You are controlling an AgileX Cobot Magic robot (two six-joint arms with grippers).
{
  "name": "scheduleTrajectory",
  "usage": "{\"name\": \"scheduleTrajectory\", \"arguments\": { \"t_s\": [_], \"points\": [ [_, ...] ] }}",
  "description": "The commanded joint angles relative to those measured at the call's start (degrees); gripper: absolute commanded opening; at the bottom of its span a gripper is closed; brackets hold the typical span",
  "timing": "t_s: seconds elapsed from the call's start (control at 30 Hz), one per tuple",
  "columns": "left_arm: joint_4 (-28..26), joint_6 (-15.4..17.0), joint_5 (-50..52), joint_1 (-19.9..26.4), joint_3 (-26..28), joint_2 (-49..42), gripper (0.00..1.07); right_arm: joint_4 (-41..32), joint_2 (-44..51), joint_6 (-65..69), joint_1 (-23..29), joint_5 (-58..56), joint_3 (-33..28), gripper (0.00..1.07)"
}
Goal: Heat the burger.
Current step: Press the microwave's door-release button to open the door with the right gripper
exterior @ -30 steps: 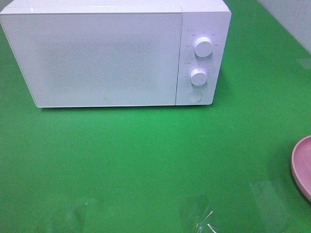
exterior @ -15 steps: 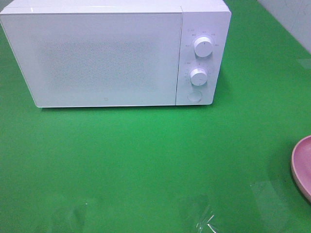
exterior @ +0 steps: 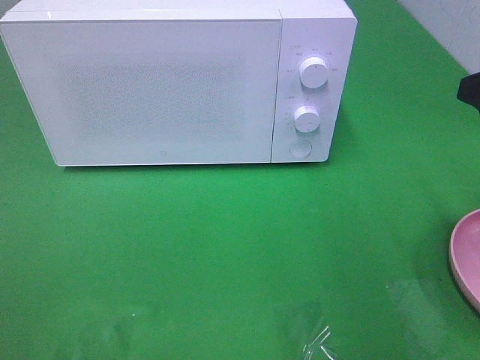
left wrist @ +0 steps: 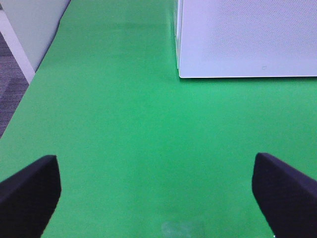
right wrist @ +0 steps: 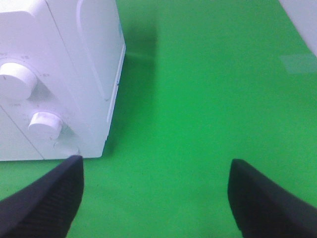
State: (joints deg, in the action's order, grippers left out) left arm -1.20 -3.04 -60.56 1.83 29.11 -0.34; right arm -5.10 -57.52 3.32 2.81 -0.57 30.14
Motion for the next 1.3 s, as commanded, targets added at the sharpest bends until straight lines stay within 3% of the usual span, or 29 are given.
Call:
{"name": "scheduleTrajectory", "arguments": {
  "t_s": [0.03,0.13,0.33,0.5,0.67,0.77,0.83,1.3],
  "points": [
    [-0.5,0.0,0.8,-0.4,-0.3,-1.1,0.98,0.3,-3.7,-1.0,0.2,11.5,-1.7,0.74],
    [-0.5,0.0,0.8,-0.4,-0.3,-1.1,0.98,-0.1,-7.3,-2.2,0.2,22.5,-4.3,0.72],
    [-0.5,0.0,0.8,-0.4,-0.3,-1.1,0.98,-0.1,-11.3,-4.3,0.3,28.1,-4.9,0.71],
    [-0.5,0.0,0.8,-0.4,-0.3,-1.1,0.98,-1.1,-15.5,-10.6,4.9,32.6,-4.9,0.71],
    [-0.5,0.0,0.8,-0.4,-0.3,-1.1,0.98,-11.5,-20.9,-20.6,12.2,39.1,-4.9,0.71],
    [-0.5,0.0,0.8,-0.4,-0.3,-1.1,0.98,-13.2,-21.8,-22.1,13.5,40.4,-4.9,0.71],
    [-0.5,0.0,0.8,-0.4,-0.3,-1.1,0.98,-19.1,-24.6,-25.7,18.3,45.3,-4.9,0.71],
    [-0.5,0.0,0.8,-0.4,-0.3,-1.1,0.98,-36.8,-32.4,-29.3,33.1,60.0,-4.8,0.71]
  ]
}}
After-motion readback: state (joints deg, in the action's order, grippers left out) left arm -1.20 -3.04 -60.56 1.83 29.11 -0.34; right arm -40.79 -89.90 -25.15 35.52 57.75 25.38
